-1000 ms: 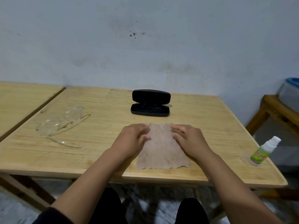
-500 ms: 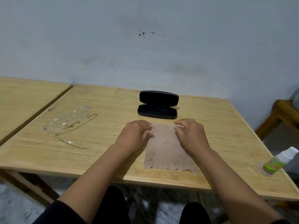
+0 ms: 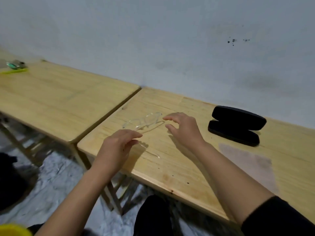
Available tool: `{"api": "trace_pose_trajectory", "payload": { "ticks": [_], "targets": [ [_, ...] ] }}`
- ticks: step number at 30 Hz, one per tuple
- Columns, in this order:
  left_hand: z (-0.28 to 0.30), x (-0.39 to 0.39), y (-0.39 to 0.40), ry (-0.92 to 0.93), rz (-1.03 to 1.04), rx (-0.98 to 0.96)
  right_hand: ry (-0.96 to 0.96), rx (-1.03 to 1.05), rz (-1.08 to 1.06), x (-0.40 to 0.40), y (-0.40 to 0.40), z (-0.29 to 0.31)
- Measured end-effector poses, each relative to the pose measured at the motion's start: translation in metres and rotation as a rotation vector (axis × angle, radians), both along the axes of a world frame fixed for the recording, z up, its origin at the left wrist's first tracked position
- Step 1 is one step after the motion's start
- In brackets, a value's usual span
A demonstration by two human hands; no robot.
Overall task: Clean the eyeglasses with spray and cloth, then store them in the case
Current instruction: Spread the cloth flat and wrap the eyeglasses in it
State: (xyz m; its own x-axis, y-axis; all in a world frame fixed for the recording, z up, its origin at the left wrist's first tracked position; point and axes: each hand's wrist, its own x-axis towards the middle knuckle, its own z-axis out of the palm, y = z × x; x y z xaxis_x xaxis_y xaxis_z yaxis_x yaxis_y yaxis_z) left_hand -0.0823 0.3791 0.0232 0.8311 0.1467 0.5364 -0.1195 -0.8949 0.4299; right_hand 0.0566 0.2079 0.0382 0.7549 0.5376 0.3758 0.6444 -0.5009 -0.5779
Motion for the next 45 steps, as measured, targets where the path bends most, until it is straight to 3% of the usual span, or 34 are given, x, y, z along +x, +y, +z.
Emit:
{"api": "trace_pose_trajectory", "payload": {
  "ticks": [3, 10, 17, 20, 26, 32, 39, 45],
  "targets": [
    [-0.01, -0.003, 0.018, -0.064, 0.038, -0.02, -0.065, -0.014, 0.025, 0.004, 0.03, -0.004],
    [-0.012, 0.006, 0.029, 0.009, 0.02, -0.012, -0.145, -0.064, 0.023, 0.013, 0.055, -0.017],
    [-0.007, 0.023, 0.037, -0.152, 0.089, -0.029, -0.211, -0.018, 0.022, 0.017, 0.054, -0.014],
    [-0.003, 0.033, 0.038, -0.225, 0.122, -0.126, -0.242, 0.039, 0.009, 0.018, 0.043, -0.005],
    [0.013, 0.052, 0.006, -0.26, 0.095, -0.423, -0.14, 0.236, -0.141, 0.007, -0.013, 0.017],
    [0.018, 0.074, -0.059, -0.153, -0.02, -0.586, -0.007, 0.388, -0.372, -0.009, -0.098, 0.027],
    [0.011, 0.083, -0.149, -0.023, -0.188, -0.602, 0.039, 0.495, -0.62, -0.034, -0.198, 0.025],
    [0.002, 0.082, -0.192, 0.065, -0.255, -0.589, 0.106, 0.541, -0.712, -0.05, -0.242, 0.009]
  ]
}}
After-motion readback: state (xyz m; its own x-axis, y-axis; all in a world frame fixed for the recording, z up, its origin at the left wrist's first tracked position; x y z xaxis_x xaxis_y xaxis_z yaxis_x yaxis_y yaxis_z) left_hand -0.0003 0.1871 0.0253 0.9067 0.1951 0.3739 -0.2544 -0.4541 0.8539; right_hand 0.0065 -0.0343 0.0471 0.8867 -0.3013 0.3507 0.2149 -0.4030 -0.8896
